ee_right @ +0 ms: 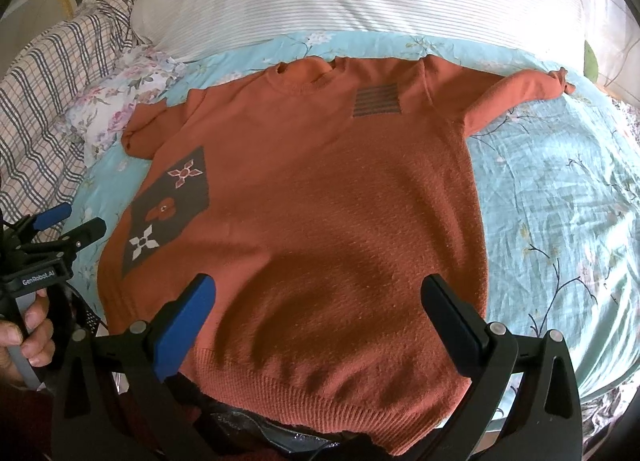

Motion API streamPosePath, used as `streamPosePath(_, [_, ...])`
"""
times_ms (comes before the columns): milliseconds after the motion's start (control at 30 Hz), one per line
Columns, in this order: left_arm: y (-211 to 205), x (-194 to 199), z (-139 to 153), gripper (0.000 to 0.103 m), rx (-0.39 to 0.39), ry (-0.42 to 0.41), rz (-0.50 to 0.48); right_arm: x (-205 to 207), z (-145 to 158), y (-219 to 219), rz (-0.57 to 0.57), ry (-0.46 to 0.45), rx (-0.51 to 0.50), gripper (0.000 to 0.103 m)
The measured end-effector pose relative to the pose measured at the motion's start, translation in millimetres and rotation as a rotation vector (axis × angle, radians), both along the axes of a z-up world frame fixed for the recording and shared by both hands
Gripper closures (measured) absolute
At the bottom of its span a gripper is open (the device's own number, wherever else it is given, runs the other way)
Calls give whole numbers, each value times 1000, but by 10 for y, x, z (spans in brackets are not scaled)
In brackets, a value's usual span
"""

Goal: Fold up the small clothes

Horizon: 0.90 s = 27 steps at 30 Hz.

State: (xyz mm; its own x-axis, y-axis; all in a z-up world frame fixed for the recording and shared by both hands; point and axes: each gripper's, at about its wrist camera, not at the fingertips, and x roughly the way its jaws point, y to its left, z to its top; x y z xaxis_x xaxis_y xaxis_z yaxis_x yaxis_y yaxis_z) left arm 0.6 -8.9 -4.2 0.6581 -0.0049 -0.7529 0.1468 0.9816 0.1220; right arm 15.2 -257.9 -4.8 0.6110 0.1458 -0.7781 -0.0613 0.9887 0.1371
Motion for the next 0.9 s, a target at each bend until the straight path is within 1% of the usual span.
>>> streamPosePath(167, [-14,-41,33,4,-7,7,-16,-10,14,-2,2,-12,36,1])
streamPosePath(267, [12,-40,53,4,2,14,-20,-14,1,5,4,-5,10,1])
streamPosePath(333, [15,-45,54,4,0,-3,-22,-15,11,2,4,0,18,1])
streamPosePath(533, [11,-40,56,4,-2,9,-22,-30,44,-6,1,-7,30,1])
streamPosePath(633, [16,-41,62,4,-17,10,-23,-30,36,10,2,-10,-7,1])
streamPosePath(700, [2,-51,70,4,-13,-26,-24,-29,39,16,0,-19,-15,1])
streamPosePath(800, [-9,-58,72,4,-7,-37,-26,-35,46,15,-2,-28,-2,1])
streamPosePath(867, [-19,-57,74,4,0,-45,-27,-37,56,12,1,-49,12,1])
streamPosePath(900, [-21,-65,71,4,5,-71,-26,-51,50,20,-1,-69,6,1])
